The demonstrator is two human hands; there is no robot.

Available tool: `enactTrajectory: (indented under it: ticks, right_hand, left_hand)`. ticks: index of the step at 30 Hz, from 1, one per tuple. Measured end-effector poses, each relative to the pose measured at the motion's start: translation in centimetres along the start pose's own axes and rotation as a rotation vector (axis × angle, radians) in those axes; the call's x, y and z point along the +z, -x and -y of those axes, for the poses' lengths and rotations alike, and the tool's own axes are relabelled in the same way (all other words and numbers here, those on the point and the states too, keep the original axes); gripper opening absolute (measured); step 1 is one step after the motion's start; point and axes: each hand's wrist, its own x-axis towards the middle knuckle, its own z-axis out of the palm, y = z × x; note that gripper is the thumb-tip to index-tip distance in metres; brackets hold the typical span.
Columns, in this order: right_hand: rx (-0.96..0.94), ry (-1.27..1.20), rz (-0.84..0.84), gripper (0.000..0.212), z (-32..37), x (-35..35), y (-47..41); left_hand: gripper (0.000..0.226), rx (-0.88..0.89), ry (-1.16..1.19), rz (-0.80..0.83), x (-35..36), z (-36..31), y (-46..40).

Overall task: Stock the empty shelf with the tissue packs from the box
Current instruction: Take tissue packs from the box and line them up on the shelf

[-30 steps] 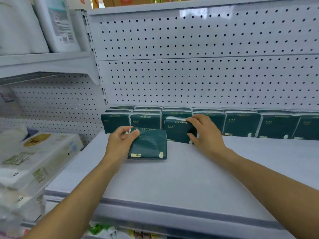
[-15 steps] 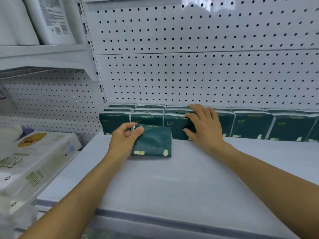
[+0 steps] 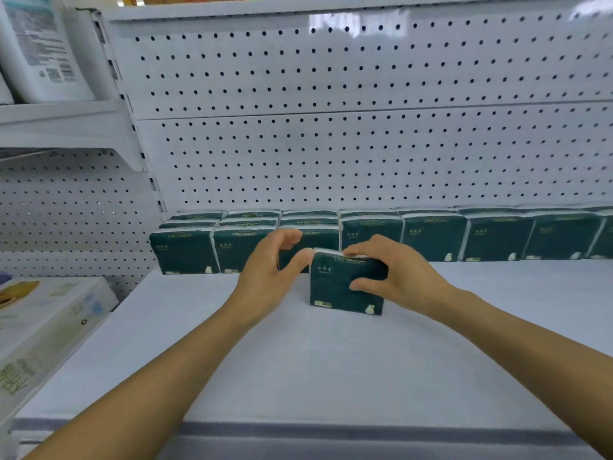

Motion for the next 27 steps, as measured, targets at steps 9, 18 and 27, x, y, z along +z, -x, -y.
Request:
enactTrajectory:
  ticks: [9,18,27]
  right_hand:
    - [0.074,0.310,-0.186,0.050,-4.6,-1.2,0.3]
    - [-0.037,0.556,-0.280,0.072,-5.9,1.0,-2.2]
    - [-0.023,0.606,-0.261,0.070,-6.5,2.4,-3.2]
  left_hand:
    - [0.092,0.357,-1.056,0.073,2.5,3.1,-5.3]
    - [0.088,0.350,-1.049,0.052,3.3,3.8,-6.3]
    - [0.087,0.317,-1.091,0.052,3.6,3.5,-6.4]
